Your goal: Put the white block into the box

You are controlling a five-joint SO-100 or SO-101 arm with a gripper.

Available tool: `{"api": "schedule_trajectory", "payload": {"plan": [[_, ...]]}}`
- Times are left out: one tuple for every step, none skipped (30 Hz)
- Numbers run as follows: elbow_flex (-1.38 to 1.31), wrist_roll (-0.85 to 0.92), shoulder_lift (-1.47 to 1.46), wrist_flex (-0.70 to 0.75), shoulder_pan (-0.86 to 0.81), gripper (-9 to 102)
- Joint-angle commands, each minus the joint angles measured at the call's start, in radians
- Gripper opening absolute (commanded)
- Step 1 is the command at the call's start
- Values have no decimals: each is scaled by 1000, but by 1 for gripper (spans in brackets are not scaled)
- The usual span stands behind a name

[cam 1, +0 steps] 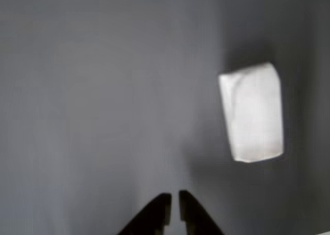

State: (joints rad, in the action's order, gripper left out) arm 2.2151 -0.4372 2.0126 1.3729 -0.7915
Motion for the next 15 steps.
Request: {"api": "schedule_trajectory", "payload": {"plan": [[-94, -86, -75, -23, -78, -2], [-107, -89, -89, -26, -87, -2], [-114, -89, -97, -40, -97, -2], [-118, -92, -104, -49, -104, -2], [-129, -94, -118, -55, -109, -2], [-149, -112, -140, -55, -112, -2], [-169, -121, -160, -55, -117, -2], [-190, -133, -178, -55, -126, -2], [-213, -147, -195, -54, -132, -2], [-236, -160, -210, -52, -140, -2], [-261, -178, -230, -51, -143, -2], [-288, -193, -255, -46, -146, -2], [-318, -206, -281, -34, -150, -2], [-345, -225, -305, -25, -155, -2], [-373, -242, -333, -20, -158, -2]]}}
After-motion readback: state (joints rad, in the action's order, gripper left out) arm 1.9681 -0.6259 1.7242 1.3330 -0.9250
